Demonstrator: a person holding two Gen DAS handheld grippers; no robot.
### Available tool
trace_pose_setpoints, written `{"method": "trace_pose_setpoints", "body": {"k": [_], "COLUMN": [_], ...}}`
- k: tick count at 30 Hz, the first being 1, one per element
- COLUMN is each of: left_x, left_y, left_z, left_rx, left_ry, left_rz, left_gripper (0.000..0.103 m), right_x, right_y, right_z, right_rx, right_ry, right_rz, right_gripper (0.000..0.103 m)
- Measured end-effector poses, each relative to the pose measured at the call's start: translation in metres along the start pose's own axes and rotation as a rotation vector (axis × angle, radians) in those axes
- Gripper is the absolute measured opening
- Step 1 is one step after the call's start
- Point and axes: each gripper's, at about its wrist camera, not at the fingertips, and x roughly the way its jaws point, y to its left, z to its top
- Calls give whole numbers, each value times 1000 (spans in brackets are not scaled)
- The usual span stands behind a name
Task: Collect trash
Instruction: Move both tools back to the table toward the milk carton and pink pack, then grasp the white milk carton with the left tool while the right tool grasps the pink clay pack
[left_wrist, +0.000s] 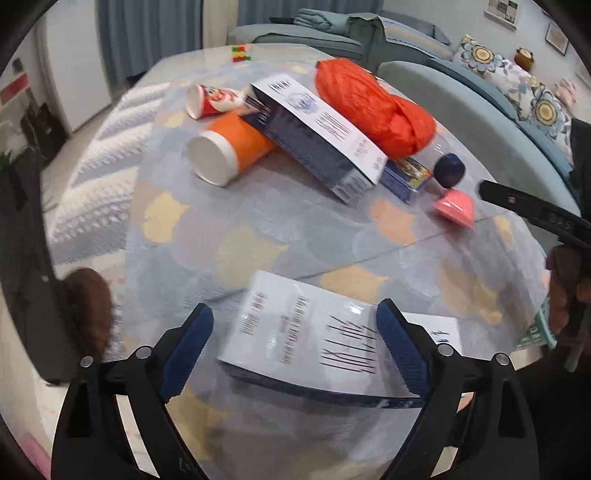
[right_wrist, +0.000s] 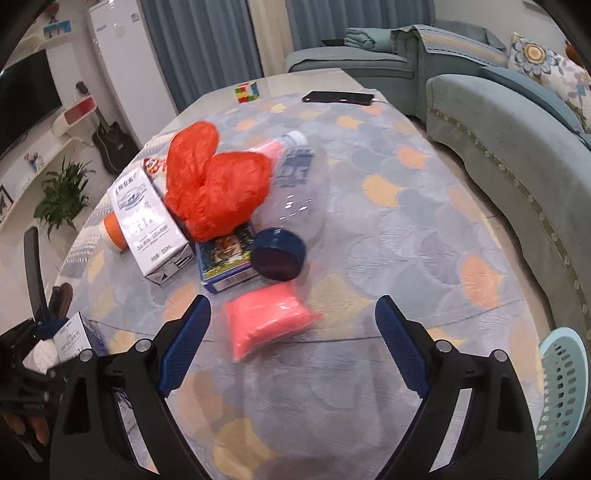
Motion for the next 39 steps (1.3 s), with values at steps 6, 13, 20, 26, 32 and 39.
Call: {"method": "trace_pose_setpoints", "body": {"k": [6,13,20,26,32,39], "left_x": [8,17,0,-20,-57,-93], "left_y": [11,5,5,-7,-16,-43], "left_z": [1,2,9,10,12,8], "left_rx": [-112,-131,-152,-79,-13,77], "left_ry": [16,4,-94,-175,-343,-519], "left_rz": [-69,-162,-226,-211,-196,-205], "left_gripper": [88,76,49,46,45,45], "right_x": [20,56,45,22,-15,-52], "right_y": [24,43,39,26,13,-27], "right_z": [2,-6,-7,-7,-4,-4], "right_rx": [-48,-136,-155,-129,-91,-12], "right_ry": [17,124,86,20,-70,-128], "right_rz": [-39,-170,-142,-118,-105,-119], "right_gripper": [86,85,48,46,46,46]}}
